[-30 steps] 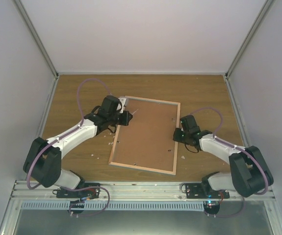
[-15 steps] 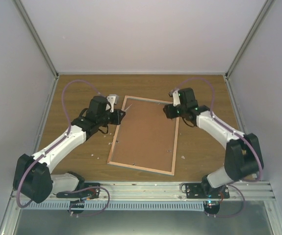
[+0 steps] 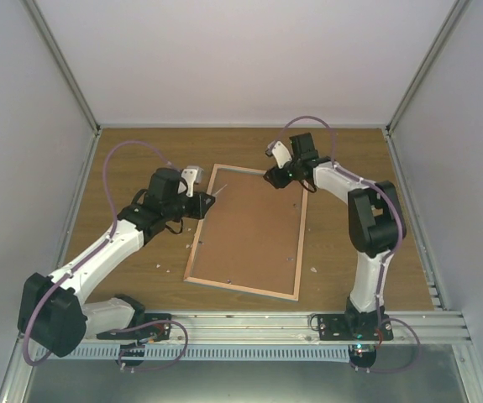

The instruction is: Take the photo out of the frame

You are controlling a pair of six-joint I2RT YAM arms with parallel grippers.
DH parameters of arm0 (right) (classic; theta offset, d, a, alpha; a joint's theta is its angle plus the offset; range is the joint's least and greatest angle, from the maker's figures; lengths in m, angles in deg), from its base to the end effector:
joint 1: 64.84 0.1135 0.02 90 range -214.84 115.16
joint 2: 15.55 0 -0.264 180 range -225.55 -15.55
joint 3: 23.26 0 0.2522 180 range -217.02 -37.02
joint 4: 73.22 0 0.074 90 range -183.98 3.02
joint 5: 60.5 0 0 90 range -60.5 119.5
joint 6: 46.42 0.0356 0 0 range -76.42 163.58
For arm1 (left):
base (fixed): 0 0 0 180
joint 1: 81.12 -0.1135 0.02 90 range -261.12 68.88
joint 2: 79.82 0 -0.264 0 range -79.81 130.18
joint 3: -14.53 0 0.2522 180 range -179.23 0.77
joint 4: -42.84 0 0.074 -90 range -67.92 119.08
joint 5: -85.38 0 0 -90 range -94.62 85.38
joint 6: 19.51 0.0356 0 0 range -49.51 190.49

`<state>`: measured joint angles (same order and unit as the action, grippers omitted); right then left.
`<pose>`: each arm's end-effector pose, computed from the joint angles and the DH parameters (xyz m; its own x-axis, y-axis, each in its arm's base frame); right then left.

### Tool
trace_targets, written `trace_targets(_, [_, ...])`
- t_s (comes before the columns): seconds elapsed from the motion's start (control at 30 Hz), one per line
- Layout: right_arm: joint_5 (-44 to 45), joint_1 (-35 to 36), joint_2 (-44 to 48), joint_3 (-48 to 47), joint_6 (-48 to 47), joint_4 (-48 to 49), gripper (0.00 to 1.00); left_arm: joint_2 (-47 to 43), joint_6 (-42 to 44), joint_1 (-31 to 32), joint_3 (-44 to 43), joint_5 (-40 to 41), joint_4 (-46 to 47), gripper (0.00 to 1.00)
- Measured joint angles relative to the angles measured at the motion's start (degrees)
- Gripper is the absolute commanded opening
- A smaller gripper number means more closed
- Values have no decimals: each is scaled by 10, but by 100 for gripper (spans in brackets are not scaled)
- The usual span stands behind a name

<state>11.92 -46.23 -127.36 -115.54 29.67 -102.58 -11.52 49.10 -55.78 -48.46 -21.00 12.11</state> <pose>0.4010 0.1464 0.1930 -0.5747 -0.4353 -0.6929 -0.6496 0.7576 0.0628 0.2316 -0.1208 0.2718 -0.7200 -0.0462 -0.6924 0.3803 0.8083 -0.4494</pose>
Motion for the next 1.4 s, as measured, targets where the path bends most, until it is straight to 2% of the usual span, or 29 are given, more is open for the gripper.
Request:
trace_targets(0.33, [-33,-19,-108,-104,-35,-2,56,0,2,0,8,-14,-4,1])
trace_targets(0.57, [-55,-20,-144,-118,-44,-10,51,3,4,0,11,-16,-4,1])
trace_targets(0.8, [-61,-27,-171,-151,-47,-24,42,8,4,0,12,-18,-4,1])
trace_targets(1.0, [-61,-33,-184,-164,-45,-37,40,11,4,0,12,-21,-4,1])
trace_targets(1.23, [-69,-36,-186,-170,-59,-48,19,11,4,0,12,-23,-5,0])
trace_targets(1.4, [-75,-45,-186,-170,-38,-51,9,11,4,0,12,-25,-5,0])
